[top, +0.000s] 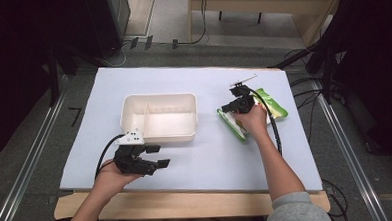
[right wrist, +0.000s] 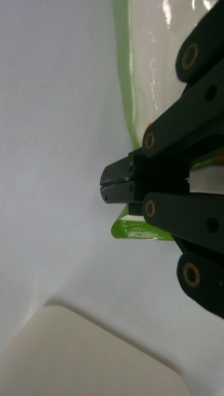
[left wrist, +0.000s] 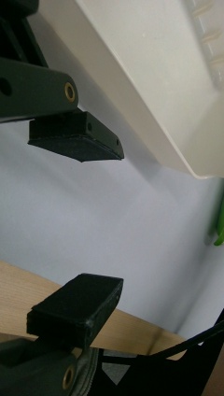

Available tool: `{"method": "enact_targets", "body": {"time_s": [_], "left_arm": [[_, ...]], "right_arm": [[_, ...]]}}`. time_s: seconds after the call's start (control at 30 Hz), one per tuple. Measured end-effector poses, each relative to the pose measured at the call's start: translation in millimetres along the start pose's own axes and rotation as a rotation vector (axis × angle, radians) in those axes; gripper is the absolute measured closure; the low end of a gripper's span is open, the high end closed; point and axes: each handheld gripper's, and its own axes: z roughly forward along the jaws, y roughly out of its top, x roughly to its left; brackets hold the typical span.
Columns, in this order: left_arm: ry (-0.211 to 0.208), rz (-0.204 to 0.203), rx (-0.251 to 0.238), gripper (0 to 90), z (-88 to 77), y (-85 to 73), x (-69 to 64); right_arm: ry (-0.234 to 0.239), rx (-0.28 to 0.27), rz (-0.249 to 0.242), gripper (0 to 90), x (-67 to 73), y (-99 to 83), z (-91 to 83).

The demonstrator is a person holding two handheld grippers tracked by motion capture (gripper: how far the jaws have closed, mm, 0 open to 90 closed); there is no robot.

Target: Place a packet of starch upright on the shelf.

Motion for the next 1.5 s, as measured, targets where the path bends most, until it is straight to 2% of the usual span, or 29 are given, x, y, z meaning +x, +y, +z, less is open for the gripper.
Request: {"method": "enact_targets", "body": {"time_s": [0.33, 0.43, 0.63, 0.87, 0.93, 1.17, 1.5], "left_arm": [[0.001, 0.001, -0.005, 33.0, -0.5, -0.1, 0.7], [0.008, 0.003, -0.001, 33.0, -1.3, 0.2, 1.2], [0.004, 0.002, -0.006, 33.0, -0.2, 0.5, 0.4], [0.005, 0.005, -0.012, 33.1, -1.1, 0.8, 1.1], [0.009, 0.003, -0.015, 33.2, -1.7, 1.0, 1.6], [0.006, 0.008, -0.016, 33.3, -1.9, 1.7, 0.8], [0.005, 0.011, -0.017, 33.3, -1.0, 2.8, 0.2]], "right_arm": [[0.054, 0.003, -0.034, 90.0, 12.4, -15.5, -5.2], [0.097, 0.002, -0.046, 90.0, 15.7, -23.2, -8.7], [0.089, 0.004, -0.086, 90.0, 22.7, -32.8, -11.4], [0.103, -0.003, -0.097, 90.0, 22.8, -39.9, -13.3], [0.12, -0.003, -0.111, 90.0, 21.8, -45.5, -15.7], [0.122, 0.007, -0.145, 90.0, 21.3, -57.2, -24.0], [0.117, 0.029, -0.149, 90.0, 15.7, -71.5, -37.5]]}}
